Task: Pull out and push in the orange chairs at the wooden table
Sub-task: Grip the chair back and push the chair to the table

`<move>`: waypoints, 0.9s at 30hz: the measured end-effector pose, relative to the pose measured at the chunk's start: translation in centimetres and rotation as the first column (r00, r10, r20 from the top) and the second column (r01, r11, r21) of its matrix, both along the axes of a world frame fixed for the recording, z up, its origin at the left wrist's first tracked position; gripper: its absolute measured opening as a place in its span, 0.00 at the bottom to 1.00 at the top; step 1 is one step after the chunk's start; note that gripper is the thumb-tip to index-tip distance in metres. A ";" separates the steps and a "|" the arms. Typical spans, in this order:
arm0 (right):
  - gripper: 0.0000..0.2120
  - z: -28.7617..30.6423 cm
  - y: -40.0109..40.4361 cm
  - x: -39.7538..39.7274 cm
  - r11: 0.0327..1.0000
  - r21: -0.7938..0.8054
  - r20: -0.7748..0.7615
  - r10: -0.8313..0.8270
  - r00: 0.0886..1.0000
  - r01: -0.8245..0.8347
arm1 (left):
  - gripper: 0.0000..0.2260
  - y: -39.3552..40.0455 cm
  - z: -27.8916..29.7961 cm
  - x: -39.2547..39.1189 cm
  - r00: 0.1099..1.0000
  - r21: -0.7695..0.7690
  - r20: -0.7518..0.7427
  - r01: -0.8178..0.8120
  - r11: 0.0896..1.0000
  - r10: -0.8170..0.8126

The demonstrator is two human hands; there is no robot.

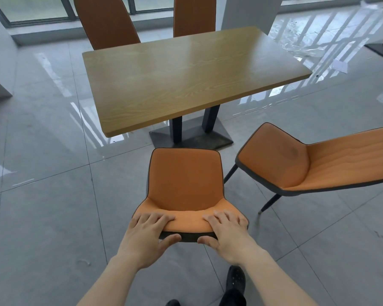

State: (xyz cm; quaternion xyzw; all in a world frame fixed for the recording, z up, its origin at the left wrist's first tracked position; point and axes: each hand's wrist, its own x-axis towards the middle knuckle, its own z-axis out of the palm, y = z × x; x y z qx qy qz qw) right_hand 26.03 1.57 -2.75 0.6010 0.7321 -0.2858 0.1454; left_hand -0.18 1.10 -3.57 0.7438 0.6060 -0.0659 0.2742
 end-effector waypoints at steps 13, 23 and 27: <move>0.34 -0.1 3.7 -0.3 1.000 0.024 -0.009 0.011 1.000 -0.010 | 0.33 3.5 -0.1 -0.3 1.000 0.033 -0.013 -0.010 0.999 0.011; 0.34 -0.1 7.3 -0.5 0.999 0.044 -0.009 0.009 1.000 -0.008 | 0.32 6.9 0.0 -0.3 1.000 0.041 0.006 -0.028 0.999 0.028; 0.34 -0.2 9.4 -0.9 0.998 0.067 -0.004 0.010 1.000 -0.010 | 0.32 9.1 -0.2 -0.6 0.999 0.057 0.013 -0.031 0.998 0.031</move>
